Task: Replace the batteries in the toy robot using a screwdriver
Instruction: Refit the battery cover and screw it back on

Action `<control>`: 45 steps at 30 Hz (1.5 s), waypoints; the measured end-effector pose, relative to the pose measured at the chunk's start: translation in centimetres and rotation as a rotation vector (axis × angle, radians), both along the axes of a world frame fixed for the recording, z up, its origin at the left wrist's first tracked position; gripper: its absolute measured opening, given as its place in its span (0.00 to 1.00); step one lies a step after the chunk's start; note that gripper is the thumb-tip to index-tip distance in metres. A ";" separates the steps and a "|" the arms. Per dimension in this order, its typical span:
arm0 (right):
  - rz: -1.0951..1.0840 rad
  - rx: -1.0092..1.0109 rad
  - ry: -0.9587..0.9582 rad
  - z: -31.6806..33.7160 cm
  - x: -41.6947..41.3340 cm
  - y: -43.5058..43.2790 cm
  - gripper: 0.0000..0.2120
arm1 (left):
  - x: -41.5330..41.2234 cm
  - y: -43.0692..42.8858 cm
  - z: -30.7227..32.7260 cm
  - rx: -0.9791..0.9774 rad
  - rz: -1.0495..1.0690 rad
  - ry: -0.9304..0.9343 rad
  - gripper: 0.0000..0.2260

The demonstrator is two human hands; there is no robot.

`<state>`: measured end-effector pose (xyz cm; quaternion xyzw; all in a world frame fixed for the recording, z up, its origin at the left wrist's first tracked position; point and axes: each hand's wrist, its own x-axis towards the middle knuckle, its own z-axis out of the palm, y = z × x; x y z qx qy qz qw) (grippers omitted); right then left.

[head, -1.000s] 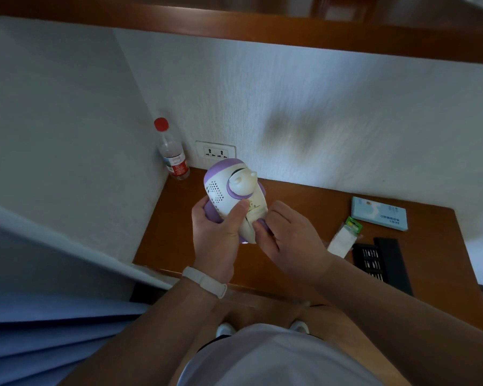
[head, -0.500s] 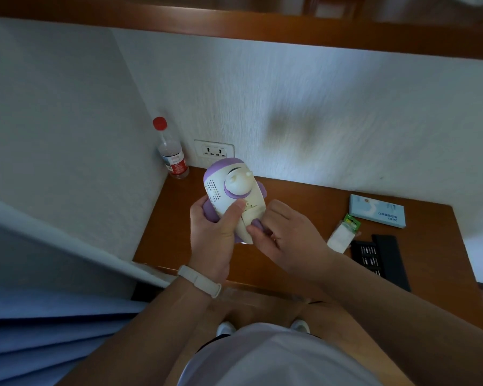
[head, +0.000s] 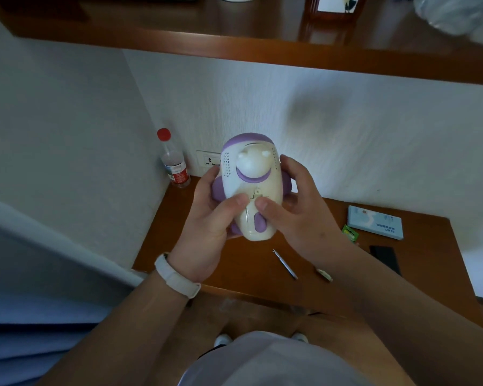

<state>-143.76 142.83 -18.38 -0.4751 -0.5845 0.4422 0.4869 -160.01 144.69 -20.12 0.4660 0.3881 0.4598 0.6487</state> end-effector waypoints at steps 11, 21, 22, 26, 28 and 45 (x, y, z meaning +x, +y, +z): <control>0.094 -0.113 0.187 0.2 0.9 -0.8 0.38 | 0.0 -1.1 0.3 0.263 -0.011 0.110 0.35; 0.050 -0.133 0.201 -0.4 1.1 -1.0 0.36 | 0.5 -1.4 -0.4 0.286 0.018 0.184 0.38; 0.052 -0.137 0.200 -0.4 1.2 -1.0 0.36 | 0.6 -1.4 -0.4 0.286 0.025 0.187 0.37; 0.065 -0.149 0.158 -0.5 1.4 -0.8 0.37 | 0.7 -1.0 -0.4 0.264 0.027 0.171 0.34; 0.080 -0.155 0.113 -0.4 1.7 -0.5 0.38 | 0.7 -0.8 -0.4 0.241 0.021 0.147 0.34; 0.083 -0.165 0.037 -0.7 1.4 1.5 0.33 | 1.2 0.6 -0.3 0.172 0.089 0.087 0.32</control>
